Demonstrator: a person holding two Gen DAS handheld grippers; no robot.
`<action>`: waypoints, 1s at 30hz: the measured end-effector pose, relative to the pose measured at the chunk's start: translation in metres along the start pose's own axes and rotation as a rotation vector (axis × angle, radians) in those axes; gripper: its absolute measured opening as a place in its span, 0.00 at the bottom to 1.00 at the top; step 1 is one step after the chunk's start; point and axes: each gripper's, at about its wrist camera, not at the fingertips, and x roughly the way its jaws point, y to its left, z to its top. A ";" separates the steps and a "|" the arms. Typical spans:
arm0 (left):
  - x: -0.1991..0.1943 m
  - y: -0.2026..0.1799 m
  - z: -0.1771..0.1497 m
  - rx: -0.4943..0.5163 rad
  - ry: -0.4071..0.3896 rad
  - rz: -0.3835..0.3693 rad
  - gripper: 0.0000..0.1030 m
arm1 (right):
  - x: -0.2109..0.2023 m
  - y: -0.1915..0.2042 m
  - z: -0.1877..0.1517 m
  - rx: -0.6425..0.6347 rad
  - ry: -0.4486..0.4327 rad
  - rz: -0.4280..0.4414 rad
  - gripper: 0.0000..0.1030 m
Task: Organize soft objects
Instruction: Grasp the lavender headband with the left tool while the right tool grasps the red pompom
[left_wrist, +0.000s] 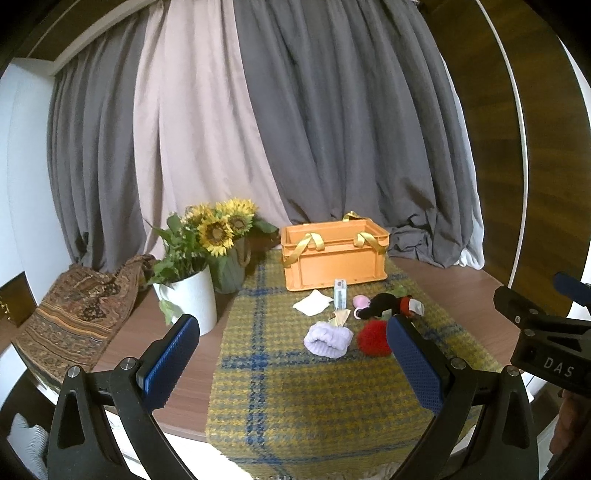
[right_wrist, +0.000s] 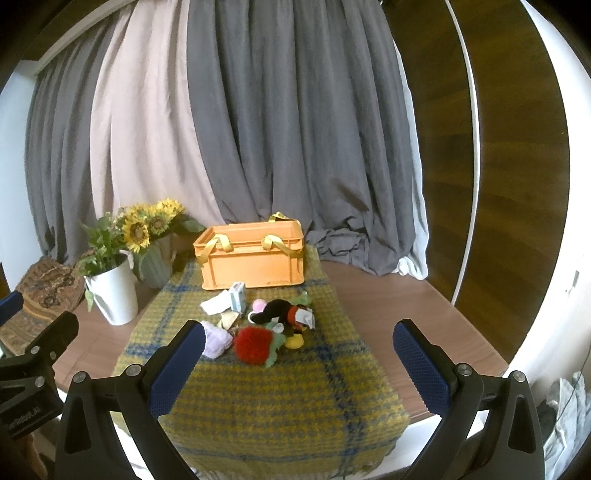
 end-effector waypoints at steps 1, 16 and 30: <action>0.005 0.000 0.000 0.003 0.004 0.000 1.00 | 0.004 0.000 0.000 0.005 0.008 0.000 1.00; 0.134 0.012 -0.001 0.062 0.144 -0.107 1.00 | 0.111 0.030 0.001 0.070 0.150 -0.004 1.00; 0.241 0.020 -0.021 0.088 0.305 -0.280 0.89 | 0.208 0.057 -0.017 0.131 0.282 0.013 0.93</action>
